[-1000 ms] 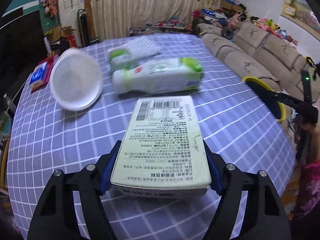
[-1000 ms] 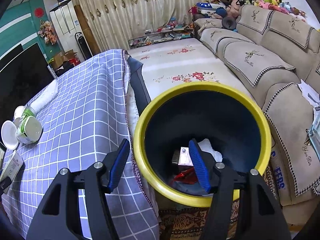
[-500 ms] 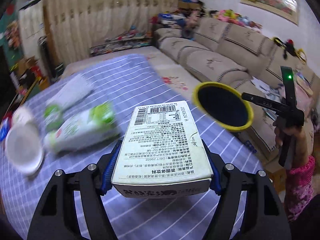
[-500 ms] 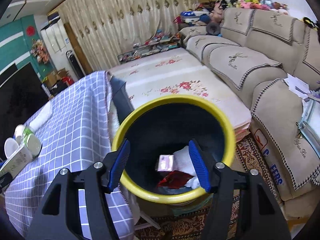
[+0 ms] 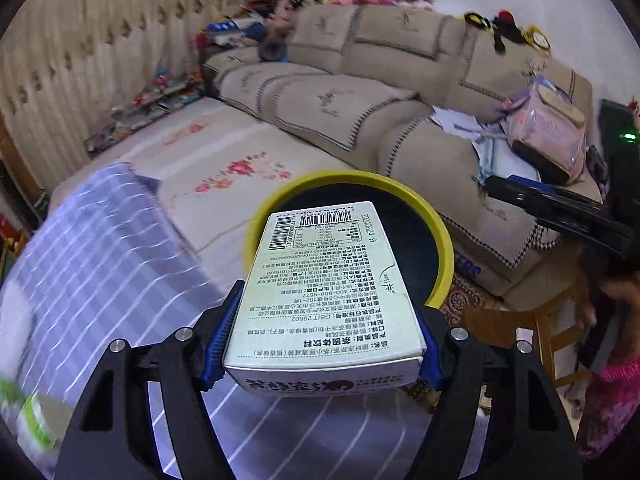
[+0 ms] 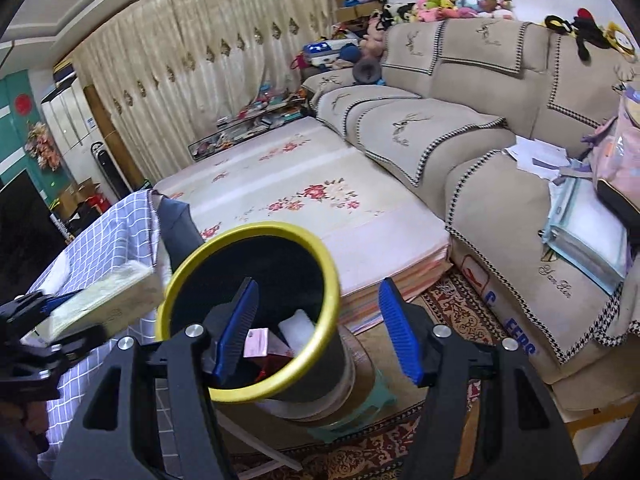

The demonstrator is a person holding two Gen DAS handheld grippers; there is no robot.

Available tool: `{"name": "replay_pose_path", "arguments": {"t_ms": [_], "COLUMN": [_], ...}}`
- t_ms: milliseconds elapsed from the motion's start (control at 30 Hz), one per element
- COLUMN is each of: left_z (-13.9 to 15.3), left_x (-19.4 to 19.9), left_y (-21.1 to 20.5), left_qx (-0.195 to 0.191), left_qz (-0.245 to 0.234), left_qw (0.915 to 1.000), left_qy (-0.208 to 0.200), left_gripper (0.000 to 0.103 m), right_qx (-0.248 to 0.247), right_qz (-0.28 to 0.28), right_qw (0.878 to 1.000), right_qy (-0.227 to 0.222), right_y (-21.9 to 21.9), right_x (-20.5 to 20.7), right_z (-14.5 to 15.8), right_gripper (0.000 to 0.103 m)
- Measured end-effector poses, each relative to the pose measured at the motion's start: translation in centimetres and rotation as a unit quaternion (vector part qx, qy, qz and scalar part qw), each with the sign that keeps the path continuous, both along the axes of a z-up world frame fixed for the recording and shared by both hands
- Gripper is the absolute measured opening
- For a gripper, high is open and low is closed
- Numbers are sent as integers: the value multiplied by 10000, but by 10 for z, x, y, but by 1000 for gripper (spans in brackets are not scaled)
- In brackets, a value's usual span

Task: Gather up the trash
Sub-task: 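Carry the paper box over the bin and open the left tool, then grasp the white coconut-water bottle with the right tool and lift it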

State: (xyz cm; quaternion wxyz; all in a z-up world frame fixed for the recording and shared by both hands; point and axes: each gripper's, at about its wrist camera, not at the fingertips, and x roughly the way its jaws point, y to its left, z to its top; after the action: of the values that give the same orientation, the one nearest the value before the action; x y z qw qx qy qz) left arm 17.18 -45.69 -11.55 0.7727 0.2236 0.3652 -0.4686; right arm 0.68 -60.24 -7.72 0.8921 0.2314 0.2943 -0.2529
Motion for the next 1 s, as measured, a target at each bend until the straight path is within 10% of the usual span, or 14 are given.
{"name": "replay_pose_path", "arguments": {"t_ms": [500, 1000], "left_z": [-36, 44], "left_x": [43, 7], "left_y": [-72, 125], "left_qx": [99, -928], "left_qz": [247, 1492], "left_qw": [9992, 9844], "left_qy": [304, -113], "left_gripper": [86, 92], "right_qx": [98, 65], "right_qz": [-88, 664], "right_qw": [9998, 9977], "right_qy": [149, 147], "right_y": [-12, 37], "right_x": [-1, 35], "right_z": [-10, 0], "right_gripper": [60, 62]}}
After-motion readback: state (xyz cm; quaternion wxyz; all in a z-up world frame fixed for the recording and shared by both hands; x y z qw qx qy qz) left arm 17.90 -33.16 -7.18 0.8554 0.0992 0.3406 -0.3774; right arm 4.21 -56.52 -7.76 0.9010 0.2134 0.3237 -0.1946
